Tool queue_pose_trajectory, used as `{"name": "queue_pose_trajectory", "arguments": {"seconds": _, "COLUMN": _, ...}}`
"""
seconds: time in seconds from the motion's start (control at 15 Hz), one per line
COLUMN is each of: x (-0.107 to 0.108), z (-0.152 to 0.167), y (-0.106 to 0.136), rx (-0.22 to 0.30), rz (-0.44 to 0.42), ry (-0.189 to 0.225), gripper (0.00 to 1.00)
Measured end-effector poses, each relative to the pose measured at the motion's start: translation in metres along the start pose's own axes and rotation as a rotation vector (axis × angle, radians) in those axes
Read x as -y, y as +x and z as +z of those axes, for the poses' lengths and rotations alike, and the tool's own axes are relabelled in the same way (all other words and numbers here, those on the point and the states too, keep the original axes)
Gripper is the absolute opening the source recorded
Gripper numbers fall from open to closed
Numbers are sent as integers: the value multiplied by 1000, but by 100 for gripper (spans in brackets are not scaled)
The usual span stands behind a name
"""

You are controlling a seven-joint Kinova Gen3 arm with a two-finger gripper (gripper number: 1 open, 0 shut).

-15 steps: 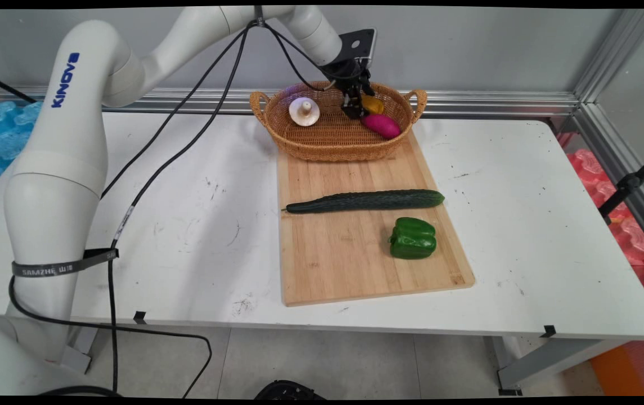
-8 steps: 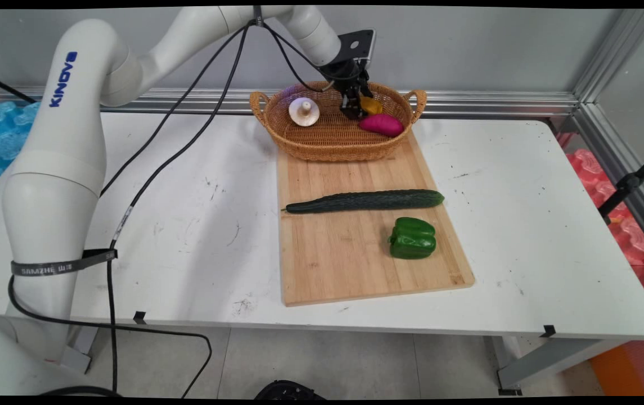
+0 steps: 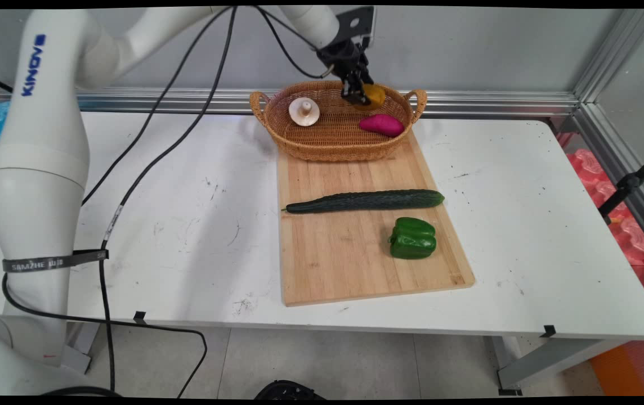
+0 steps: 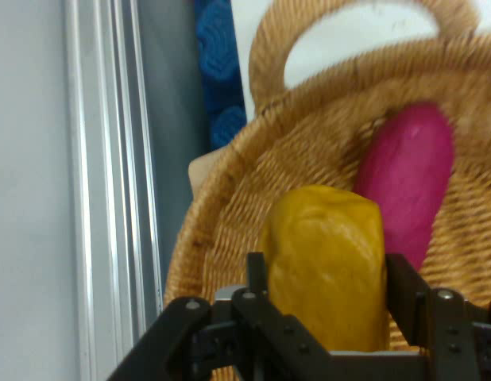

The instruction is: Place the picked object on the cutting board

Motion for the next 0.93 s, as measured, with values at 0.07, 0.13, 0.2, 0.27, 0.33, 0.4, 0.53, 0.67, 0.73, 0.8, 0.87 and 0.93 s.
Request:
{"name": "queue_pose_trajectory", "arguments": {"seconds": 0.07, "x": -2, "z": -9, "y": 7, "rx": -3, "rz": -10, "ry": 2, "gripper": 0}}
{"name": "queue_pose_trajectory", "arguments": {"seconds": 0.13, "x": -5, "z": -18, "y": 15, "rx": -6, "rz": -21, "ry": 3, "gripper": 0}}
{"name": "queue_pose_trajectory", "arguments": {"seconds": 0.2, "x": -8, "z": -28, "y": 25, "rx": -12, "rz": -32, "ry": 1, "gripper": 0}}
{"name": "queue_pose_trajectory", "arguments": {"seconds": 0.27, "x": -12, "z": -38, "y": 35, "rx": -19, "rz": -45, "ry": -1, "gripper": 0}}
{"name": "queue_pose_trajectory", "arguments": {"seconds": 0.33, "x": -16, "z": -47, "y": 45, "rx": -26, "rz": -57, "ry": -4, "gripper": 0}}
{"name": "queue_pose_trajectory", "arguments": {"seconds": 0.4, "x": -19, "z": -52, "y": 51, "rx": -31, "rz": -65, "ry": -6, "gripper": 0}}
{"name": "queue_pose_trajectory", "arguments": {"seconds": 0.53, "x": -29, "z": -70, "y": 72, "rx": -47, "rz": -98, "ry": -16, "gripper": 0}}
{"name": "queue_pose_trajectory", "arguments": {"seconds": 0.67, "x": -45, "z": -86, "y": 93, "rx": -59, "rz": -138, "ry": -32, "gripper": 0}}
{"name": "queue_pose_trajectory", "arguments": {"seconds": 0.73, "x": -54, "z": -94, "y": 101, "rx": -62, "rz": -159, "ry": -41, "gripper": 0}}
{"name": "queue_pose_trajectory", "arguments": {"seconds": 0.8, "x": -63, "z": -100, "y": 108, "rx": -62, "rz": -176, "ry": -50, "gripper": 0}}
{"name": "queue_pose_trajectory", "arguments": {"seconds": 0.87, "x": -73, "z": -106, "y": 113, "rx": -62, "rz": -192, "ry": -58, "gripper": 0}}
{"name": "queue_pose_trajectory", "arguments": {"seconds": 0.93, "x": -86, "z": -112, "y": 118, "rx": -61, "rz": -207, "ry": -68, "gripper": 0}}
